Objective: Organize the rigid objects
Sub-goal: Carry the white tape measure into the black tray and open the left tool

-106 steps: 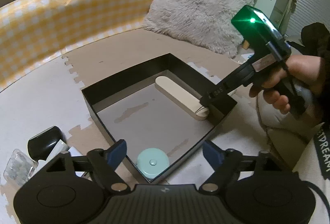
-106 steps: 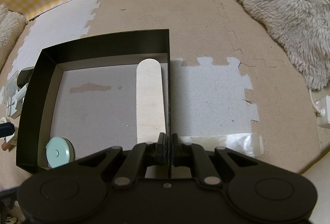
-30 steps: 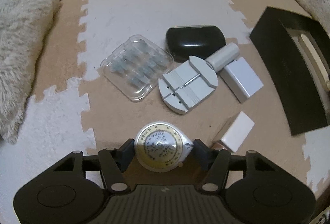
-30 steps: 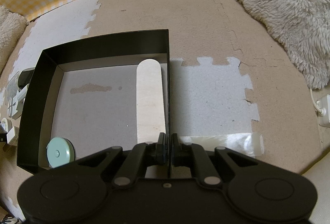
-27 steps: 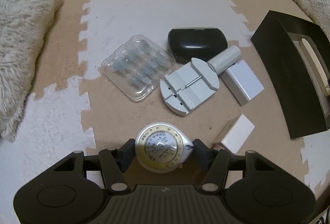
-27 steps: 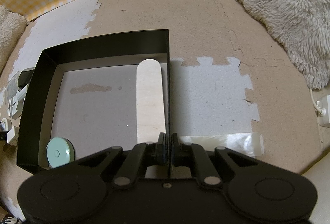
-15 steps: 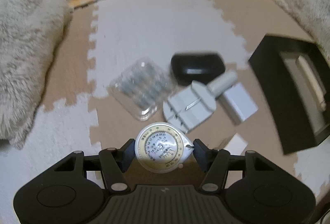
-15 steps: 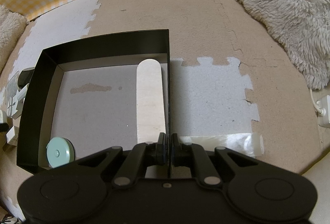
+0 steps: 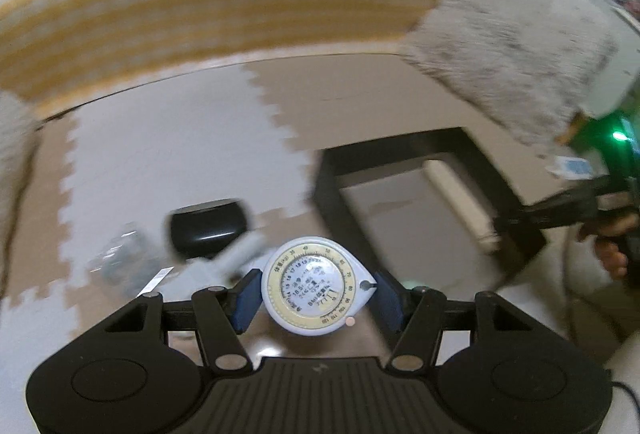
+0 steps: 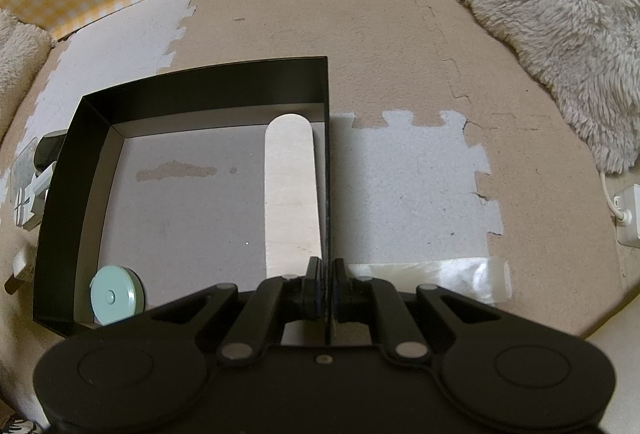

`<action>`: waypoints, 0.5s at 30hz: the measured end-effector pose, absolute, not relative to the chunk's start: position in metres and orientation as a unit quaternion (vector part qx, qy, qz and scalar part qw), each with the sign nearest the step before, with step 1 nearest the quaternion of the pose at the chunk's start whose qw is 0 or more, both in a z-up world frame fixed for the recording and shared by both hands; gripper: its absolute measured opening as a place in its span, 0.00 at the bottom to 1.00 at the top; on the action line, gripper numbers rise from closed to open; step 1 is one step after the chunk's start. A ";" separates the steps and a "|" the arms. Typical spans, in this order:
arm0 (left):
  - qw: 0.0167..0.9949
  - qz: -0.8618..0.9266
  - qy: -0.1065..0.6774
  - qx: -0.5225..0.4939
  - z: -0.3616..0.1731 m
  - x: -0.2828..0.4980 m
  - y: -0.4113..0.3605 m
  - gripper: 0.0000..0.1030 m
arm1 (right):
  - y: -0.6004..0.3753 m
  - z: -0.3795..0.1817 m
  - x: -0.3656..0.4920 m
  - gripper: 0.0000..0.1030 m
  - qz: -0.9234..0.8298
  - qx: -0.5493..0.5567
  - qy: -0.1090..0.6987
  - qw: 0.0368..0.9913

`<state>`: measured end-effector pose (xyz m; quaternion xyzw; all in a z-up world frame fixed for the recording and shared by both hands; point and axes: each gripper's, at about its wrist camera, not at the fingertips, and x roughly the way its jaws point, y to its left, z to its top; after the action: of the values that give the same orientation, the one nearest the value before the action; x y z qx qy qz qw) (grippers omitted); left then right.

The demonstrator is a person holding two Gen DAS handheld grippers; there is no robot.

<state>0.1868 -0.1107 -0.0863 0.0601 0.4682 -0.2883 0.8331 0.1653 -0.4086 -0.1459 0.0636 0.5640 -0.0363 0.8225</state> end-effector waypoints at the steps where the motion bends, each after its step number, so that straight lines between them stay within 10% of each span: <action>1: 0.831 -0.298 0.467 0.058 -0.085 0.183 -0.118 0.59 | -0.409 -0.146 0.165 0.07 -0.036 0.063 0.564 0.823; 15: 0.797 -0.338 0.501 0.017 -0.115 0.177 -0.210 0.59 | -0.409 -0.146 0.165 0.07 -0.036 0.063 0.564 0.823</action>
<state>0.1768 -0.2100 -0.1152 0.0171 0.5006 -0.3379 0.7968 0.1647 -0.4094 -0.1463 0.0628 0.5637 -0.0358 0.8228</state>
